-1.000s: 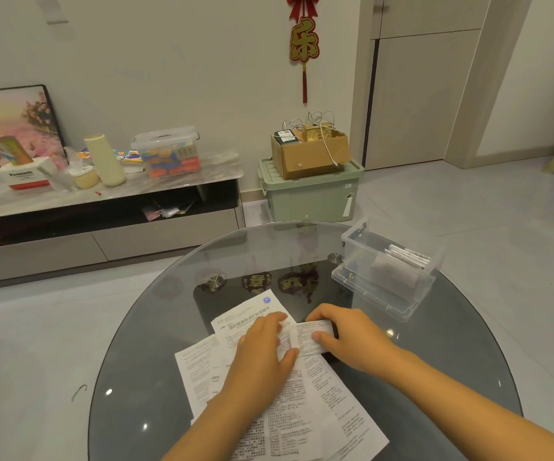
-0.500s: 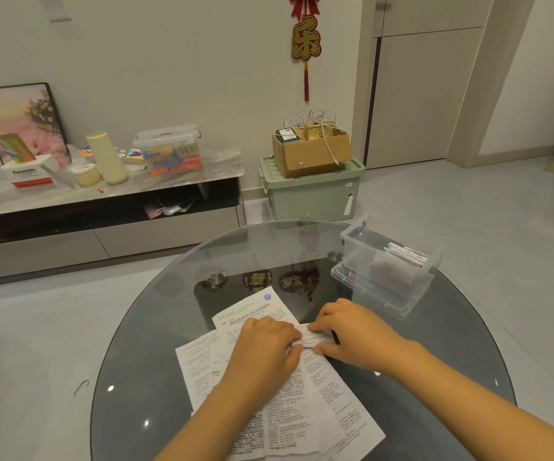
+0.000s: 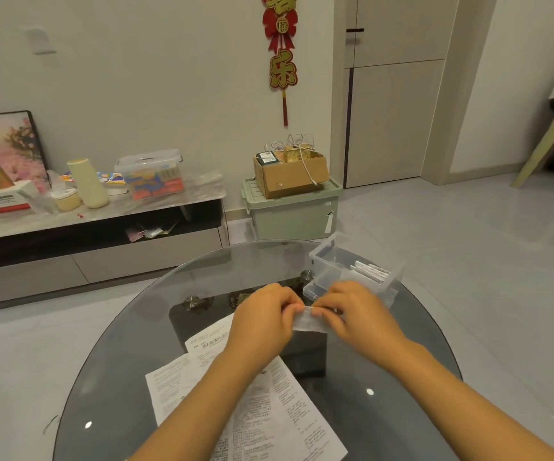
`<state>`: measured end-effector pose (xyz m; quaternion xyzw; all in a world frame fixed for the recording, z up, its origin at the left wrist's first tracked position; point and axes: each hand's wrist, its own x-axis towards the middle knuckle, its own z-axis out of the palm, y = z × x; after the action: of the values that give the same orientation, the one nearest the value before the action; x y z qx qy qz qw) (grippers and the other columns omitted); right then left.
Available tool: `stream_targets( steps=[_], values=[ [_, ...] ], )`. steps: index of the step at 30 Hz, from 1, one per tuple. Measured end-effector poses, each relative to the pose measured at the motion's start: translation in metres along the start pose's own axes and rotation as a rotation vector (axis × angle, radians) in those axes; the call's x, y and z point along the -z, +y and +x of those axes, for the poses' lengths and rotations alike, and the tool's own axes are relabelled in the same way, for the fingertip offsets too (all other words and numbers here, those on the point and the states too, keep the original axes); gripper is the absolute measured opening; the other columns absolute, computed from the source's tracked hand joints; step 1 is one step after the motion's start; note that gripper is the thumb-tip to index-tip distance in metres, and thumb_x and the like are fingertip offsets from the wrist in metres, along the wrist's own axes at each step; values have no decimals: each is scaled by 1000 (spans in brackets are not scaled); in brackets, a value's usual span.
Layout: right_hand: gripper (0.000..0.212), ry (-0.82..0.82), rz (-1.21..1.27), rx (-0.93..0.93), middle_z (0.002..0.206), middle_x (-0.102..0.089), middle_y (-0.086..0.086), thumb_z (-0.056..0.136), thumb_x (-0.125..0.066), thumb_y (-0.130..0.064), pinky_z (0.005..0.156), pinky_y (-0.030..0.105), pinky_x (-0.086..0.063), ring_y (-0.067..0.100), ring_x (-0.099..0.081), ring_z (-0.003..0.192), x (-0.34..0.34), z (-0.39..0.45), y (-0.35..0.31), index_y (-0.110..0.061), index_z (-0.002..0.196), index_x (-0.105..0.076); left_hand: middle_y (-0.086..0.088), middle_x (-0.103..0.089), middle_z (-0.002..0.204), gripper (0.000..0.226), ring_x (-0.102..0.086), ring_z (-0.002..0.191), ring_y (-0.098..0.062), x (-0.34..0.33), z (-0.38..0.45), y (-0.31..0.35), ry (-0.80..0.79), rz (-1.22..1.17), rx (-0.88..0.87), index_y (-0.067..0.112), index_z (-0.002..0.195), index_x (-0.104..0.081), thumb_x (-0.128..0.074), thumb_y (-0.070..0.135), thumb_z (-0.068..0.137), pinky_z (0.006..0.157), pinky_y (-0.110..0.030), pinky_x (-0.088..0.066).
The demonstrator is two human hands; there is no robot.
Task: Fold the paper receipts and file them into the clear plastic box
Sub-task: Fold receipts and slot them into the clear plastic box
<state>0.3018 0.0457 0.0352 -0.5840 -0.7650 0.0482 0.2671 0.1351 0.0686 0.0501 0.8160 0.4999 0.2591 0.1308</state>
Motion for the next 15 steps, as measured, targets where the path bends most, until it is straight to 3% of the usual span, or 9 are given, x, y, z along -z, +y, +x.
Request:
stream_targets(
  steps=[3, 7, 10, 13, 15],
  values=[
    [15, 167, 31, -37, 77, -47, -9, 89, -61, -21, 61, 15, -30, 13, -47, 76, 17, 4, 12, -16, 92, -75, 6, -64, 94, 16, -55, 86, -10, 3, 28, 18, 10, -23, -64, 24, 93, -70, -54, 25, 93, 78, -23, -43],
    [12, 285, 9, -120, 70, -43, -6, 87, -65, -19, 54, 11, -26, 12, -42, 62, 35, 6, 33, -16, 90, -75, 8, -62, 86, 16, -51, 79, -4, 1, 63, 37, -19, -164, -152, 17, 93, -74, -58, 16, 92, 70, -3, -36],
    [16, 292, 5, -193, 72, -42, -5, 89, -62, -20, 55, 10, -27, 7, -39, 61, 41, 9, 48, -16, 98, -74, 7, -63, 82, 17, -49, 73, -1, -6, 85, 49, -69, -144, -220, 16, 93, -75, -58, 14, 91, 66, -3, -35],
    [15, 360, 15, -258, 71, -45, -7, 89, -62, -20, 57, 9, -29, 6, -42, 62, 44, 13, 62, -16, 96, -74, 5, -66, 92, 19, -51, 74, 3, -19, 101, 57, -31, -234, -248, 18, 104, -73, -60, 15, 91, 72, -2, -37],
    [14, 440, 40, -320, 73, -50, -6, 88, -62, -19, 58, 8, -31, 9, -47, 66, 45, 16, 73, -15, 94, -74, 7, -62, 107, 29, -54, 82, 2, -32, 111, 59, -22, -331, -214, 23, 120, -63, -58, 19, 92, 82, -11, -46]
  ],
)
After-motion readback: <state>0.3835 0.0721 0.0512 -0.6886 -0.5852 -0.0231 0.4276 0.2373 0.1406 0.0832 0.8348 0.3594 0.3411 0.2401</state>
